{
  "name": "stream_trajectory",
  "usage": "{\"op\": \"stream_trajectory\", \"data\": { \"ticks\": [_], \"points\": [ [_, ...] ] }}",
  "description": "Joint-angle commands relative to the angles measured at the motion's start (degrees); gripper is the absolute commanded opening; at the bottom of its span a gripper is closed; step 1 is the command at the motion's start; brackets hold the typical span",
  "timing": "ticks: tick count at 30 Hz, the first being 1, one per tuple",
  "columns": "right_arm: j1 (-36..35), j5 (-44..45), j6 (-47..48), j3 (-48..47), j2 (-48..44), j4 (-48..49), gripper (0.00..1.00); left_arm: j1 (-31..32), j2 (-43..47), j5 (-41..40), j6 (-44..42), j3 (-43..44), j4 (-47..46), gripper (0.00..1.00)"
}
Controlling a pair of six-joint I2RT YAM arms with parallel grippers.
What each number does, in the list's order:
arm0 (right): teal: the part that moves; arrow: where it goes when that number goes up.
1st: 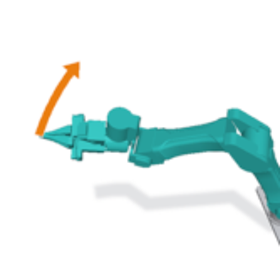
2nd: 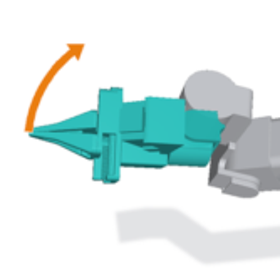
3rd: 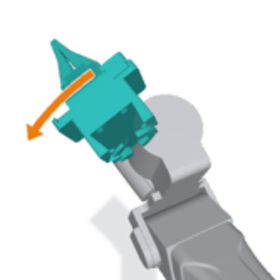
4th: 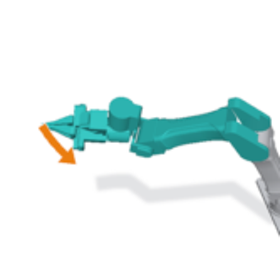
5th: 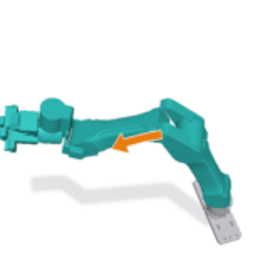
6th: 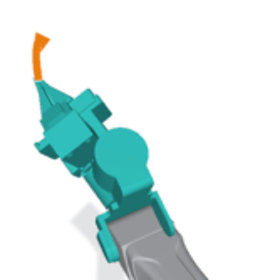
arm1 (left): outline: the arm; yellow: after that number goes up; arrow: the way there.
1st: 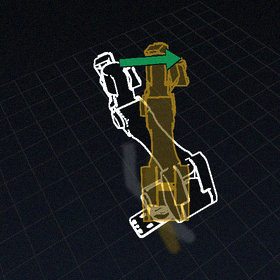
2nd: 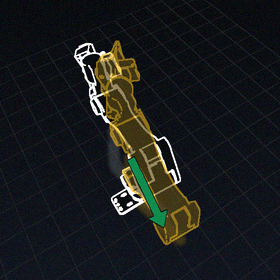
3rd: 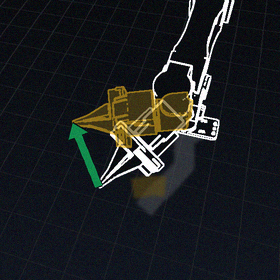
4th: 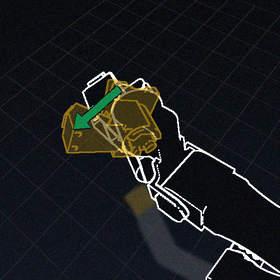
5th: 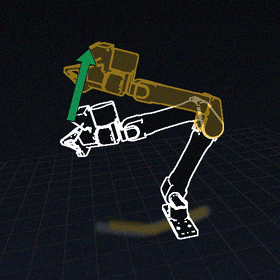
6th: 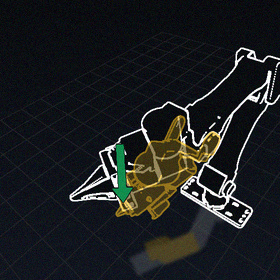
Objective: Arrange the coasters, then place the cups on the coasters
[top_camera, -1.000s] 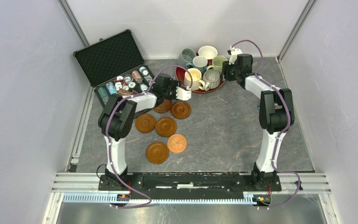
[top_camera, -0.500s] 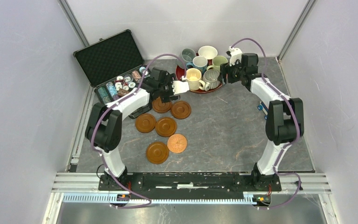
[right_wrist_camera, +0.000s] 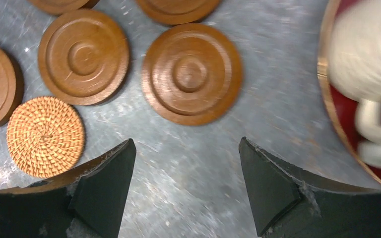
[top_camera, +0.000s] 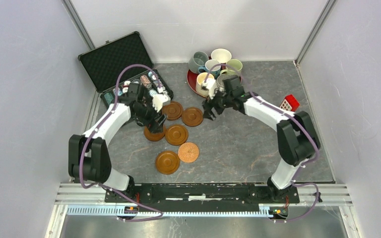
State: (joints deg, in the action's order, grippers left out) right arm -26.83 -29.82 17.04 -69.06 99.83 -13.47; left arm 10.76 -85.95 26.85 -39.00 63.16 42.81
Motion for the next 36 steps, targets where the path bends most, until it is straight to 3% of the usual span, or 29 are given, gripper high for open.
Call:
{"op": "stream_trajectory", "data": {
  "ticks": [1, 10, 17, 26, 36],
  "points": [
    [-4.68, 1.71, 2.30, -4.64, 4.53, 0.29, 0.82, 0.49, 7.37, 2.60, -3.03, -8.46, 1.11, 0.99],
    [-10.44, 8.14, 0.96, -14.44, 14.59, 1.37, 0.76, 1.45, 11.95, 1.24, -7.13, -17.93, -1.48, 1.00],
    [-10.44, 10.24, 1.77, -14.96, 18.10, 0.98, 0.71, 8.23, 15.07, -3.65, -6.74, -22.96, -6.84, 0.99],
    [-9.14, 11.11, 4.22, -4.45, 14.53, -0.93, 0.62, 11.78, 13.32, -5.07, -6.08, -22.87, -9.66, 0.97],
    [0.98, 12.81, 8.77, 12.01, 2.87, -2.77, 0.57, 18.69, 9.89, -8.43, -3.99, -22.83, -15.44, 0.95]
  ]
}}
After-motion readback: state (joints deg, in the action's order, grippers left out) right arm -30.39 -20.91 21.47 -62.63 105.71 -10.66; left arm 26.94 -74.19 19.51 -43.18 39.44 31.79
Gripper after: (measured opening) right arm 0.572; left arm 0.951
